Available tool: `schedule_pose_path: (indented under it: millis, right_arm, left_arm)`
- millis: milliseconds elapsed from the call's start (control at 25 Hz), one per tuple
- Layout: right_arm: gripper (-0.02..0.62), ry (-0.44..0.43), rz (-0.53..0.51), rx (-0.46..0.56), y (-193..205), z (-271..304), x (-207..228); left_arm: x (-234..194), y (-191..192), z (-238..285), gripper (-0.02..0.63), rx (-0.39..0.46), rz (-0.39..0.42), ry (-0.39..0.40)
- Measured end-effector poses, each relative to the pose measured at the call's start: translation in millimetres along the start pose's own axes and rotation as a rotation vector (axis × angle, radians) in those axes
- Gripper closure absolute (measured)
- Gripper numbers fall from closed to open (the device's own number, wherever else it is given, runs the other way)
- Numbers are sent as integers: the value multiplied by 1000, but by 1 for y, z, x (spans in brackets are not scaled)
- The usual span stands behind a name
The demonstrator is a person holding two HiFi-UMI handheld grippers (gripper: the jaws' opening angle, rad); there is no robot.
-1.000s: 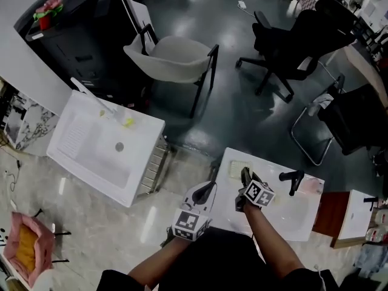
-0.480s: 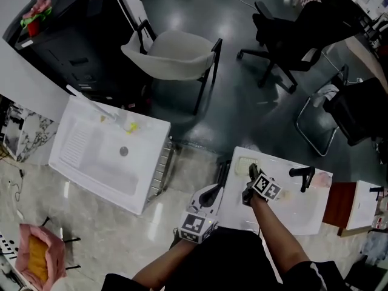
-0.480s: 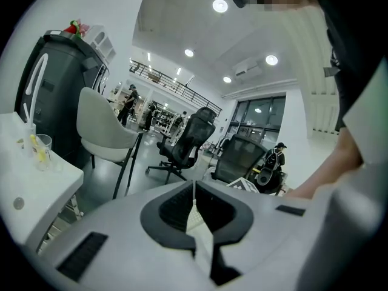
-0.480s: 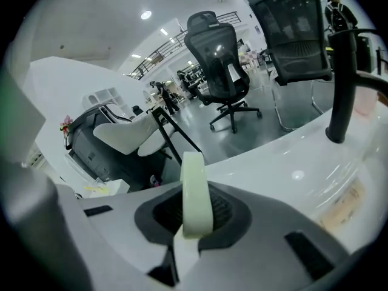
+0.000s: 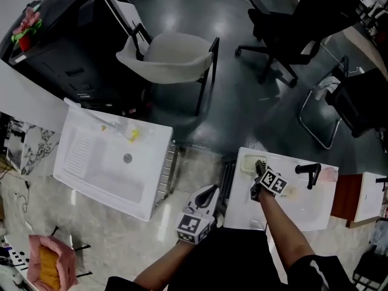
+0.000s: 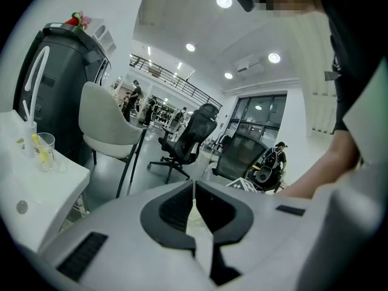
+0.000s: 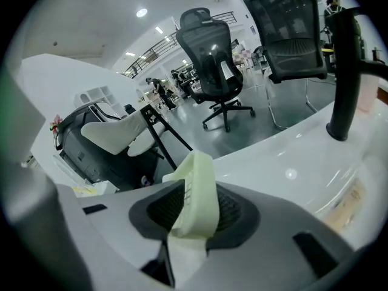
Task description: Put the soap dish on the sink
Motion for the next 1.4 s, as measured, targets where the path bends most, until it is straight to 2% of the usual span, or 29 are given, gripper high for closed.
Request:
schedule_pose_path:
  millis: [320, 720, 1080, 1280, 1400]
  right_arm:
    - [411, 52, 8, -23, 2, 14, 14]
    - [391, 120, -30, -47, 0, 15, 27]
    - [377, 95, -40, -26, -6, 4, 33]
    - [379, 58, 3, 19, -10, -25, 40]
    - [387, 25, -11, 41, -13, -52, 47]
  left_arm:
    - [-12, -6, 4, 586, -20, 21, 5]
    - [-12, -4, 8, 586, -27, 18, 16]
    - [-2, 5, -5, 586, -20, 12, -14]
    - [13, 8, -3, 586, -7, 26, -20]
    - [29, 10, 3, 586, 11, 31, -40]
Point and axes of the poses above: the fingertips, and each gripper's own axes: z forward along the fingers, x to its right, y out of its underside, the point moved 9 cm from there along -z, backward along the fingers, and after that the axes turned 6 degrees about y, right-handed, at the moved point
